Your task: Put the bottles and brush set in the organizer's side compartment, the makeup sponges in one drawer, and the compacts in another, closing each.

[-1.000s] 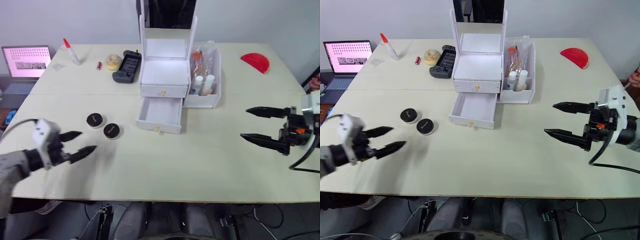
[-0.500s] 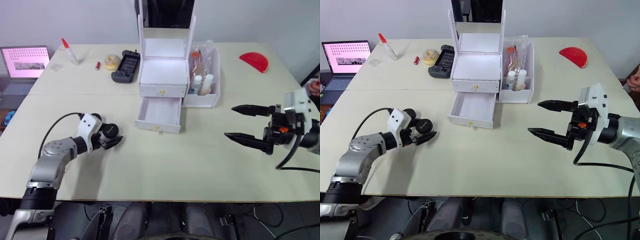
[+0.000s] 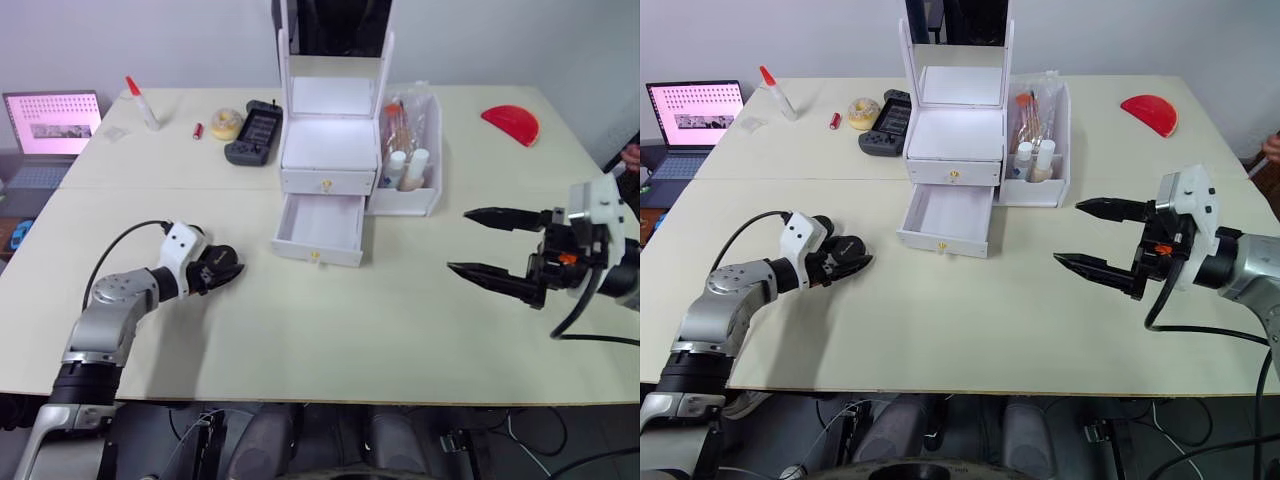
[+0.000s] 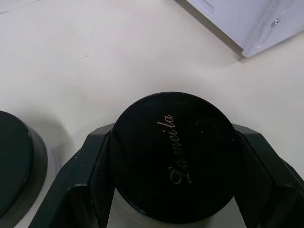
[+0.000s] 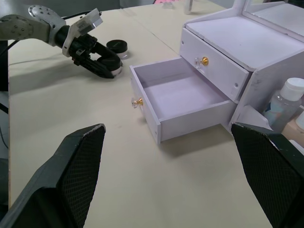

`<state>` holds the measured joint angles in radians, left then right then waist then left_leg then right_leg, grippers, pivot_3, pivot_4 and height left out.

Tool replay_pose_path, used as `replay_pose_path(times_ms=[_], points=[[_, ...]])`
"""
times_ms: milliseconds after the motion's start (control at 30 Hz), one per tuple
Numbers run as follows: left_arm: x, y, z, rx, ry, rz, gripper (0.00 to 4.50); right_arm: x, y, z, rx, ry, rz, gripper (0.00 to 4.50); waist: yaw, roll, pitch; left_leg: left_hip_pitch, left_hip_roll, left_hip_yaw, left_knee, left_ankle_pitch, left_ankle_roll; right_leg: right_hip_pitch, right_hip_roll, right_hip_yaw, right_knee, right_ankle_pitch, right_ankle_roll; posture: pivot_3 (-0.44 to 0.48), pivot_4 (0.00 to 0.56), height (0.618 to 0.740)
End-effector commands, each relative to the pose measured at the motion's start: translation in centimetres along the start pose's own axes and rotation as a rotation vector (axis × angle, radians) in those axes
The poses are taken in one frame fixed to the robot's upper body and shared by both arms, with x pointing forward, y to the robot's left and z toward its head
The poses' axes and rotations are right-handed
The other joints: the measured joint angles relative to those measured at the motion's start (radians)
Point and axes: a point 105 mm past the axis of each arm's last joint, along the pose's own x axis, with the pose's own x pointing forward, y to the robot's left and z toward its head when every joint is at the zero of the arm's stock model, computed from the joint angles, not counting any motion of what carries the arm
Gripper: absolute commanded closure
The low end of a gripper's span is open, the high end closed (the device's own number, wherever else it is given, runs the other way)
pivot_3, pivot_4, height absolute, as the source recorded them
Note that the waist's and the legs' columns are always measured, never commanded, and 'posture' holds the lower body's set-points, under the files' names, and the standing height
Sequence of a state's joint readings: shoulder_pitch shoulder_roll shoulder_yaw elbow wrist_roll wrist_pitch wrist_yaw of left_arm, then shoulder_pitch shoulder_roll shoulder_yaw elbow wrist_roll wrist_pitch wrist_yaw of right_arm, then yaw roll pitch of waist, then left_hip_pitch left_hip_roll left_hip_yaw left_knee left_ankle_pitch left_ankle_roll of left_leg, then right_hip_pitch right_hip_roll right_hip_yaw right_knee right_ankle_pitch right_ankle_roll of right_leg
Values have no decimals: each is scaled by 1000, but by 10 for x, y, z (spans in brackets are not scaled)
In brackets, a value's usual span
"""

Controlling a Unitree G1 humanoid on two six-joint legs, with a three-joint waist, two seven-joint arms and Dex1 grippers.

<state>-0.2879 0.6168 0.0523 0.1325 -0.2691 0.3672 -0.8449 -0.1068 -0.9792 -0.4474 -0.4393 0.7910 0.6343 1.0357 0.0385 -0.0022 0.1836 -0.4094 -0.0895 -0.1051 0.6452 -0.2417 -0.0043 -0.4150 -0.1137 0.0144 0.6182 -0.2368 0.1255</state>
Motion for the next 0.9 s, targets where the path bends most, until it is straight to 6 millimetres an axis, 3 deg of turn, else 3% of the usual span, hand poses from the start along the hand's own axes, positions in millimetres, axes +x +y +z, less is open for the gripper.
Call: replay_pose_path(times_ms=[33, 133, 267, 367, 433, 533, 700, 900], points=[[-6, -5, 11, 21, -23, -32, 1816, 0, 2, 11, -47, -17, 7, 0, 0, 0, 0, 0, 0, 0, 0, 0, 0, 0, 0, 0, 0, 0, 0, 0, 150, 738], [-15, -3, 25, 17, -50, -48, 1816, 1, 1, 10, -46, -16, 7, 0, -1, 0, 0, 0, 0, 0, 0, 0, 0, 0, 0, 0, 0, 0, 0, 0, 150, 738], [-24, -3, 62, 73, -95, -103, 1816, 2, 1, 8, -40, -15, 5, 0, -1, 0, 0, 0, 0, 0, 0, 0, 0, 0, 0, 0, 0, 0, 0, 0, 150, 738], [-19, -12, 101, 119, -149, -190, 1816, 3, 1, 5, -35, -12, 0, 0, 4, -1, 1, 0, 0, -1, 1, 0, 0, 1, 1, -2, 0, 0, 0, 0, 150, 738], [-10, -20, 114, 142, -162, -250, 1816, 3, 1, 5, -32, -12, -5, 0, 3, -1, 1, 0, -1, -2, 1, 0, 0, 2, 1, -3, 0, 0, 0, 0, 150, 738], [13, -27, 125, 147, -177, -316, 1816, 3, 2, 3, -29, -9, -12, 0, 0, -1, 0, 0, -1, -1, 1, 0, 1, 2, 1, -2, -1, 1, 2, 0, 150, 738], [52, -31, 125, 169, -157, -377, 1816, 2, 5, 1, -26, -3, -26, 0, -7, -2, 1, 1, -1, -1, 1, 0, 0, 2, 3, -2, 1, 1, 3, 0, 150, 738], [74, -39, 125, 190, -145, -440, 1816, -2, 9, 3, -25, 0, -56, 0, -2, -3, 1, 0, -1, -1, 1, 0, 0, 1, 3, -2, 1, 2, 4, 0, 150, 738]])
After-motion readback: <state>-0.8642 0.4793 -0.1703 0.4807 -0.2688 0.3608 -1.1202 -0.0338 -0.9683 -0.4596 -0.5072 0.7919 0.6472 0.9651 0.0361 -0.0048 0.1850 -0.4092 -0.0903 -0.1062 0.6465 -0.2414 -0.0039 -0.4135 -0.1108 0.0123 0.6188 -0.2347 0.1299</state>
